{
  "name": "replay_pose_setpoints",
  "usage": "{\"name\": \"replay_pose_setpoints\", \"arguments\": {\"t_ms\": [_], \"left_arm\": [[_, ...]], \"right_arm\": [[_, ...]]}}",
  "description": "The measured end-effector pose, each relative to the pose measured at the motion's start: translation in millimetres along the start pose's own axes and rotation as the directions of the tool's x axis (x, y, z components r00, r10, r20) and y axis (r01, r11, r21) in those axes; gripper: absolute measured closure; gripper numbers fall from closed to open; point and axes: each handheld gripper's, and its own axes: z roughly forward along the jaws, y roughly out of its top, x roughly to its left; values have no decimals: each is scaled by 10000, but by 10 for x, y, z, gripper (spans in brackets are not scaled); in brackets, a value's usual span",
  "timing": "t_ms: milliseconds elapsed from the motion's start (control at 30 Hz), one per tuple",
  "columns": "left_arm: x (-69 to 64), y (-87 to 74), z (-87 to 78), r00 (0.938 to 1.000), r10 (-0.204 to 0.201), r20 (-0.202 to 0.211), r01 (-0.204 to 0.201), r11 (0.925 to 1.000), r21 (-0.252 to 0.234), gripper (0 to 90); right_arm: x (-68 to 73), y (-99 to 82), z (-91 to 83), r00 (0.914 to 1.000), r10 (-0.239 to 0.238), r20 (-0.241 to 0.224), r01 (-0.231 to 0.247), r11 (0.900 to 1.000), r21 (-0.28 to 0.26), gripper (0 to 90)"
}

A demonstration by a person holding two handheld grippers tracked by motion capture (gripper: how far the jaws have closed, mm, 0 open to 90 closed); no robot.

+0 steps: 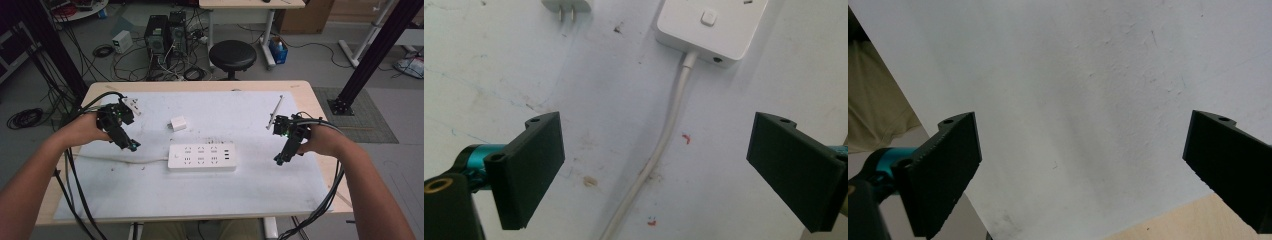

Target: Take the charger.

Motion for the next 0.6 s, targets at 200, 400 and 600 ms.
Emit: {"name": "replay_pose_setpoints", "arguments": {"t_ms": [200, 400, 600], "left_arm": [[78, 66, -34, 9941, -781, -753, 758, 9965, -340, 83], [320, 300, -23, 9722, -1945, -1303, 1767, 9747, -1366, 83], [473, 477, 91, 9579, -2627, -1157, 2383, 9525, -1897, 83]], "right_arm": [[17, 9, -15, 10000, 37, 29, -36, 9999, -110, 14], [19, 27, -26, 9995, 284, 117, -281, 9994, -206, 15], [18, 40, -25, 9975, 698, 121, -693, 9968, -388, 14]]}}
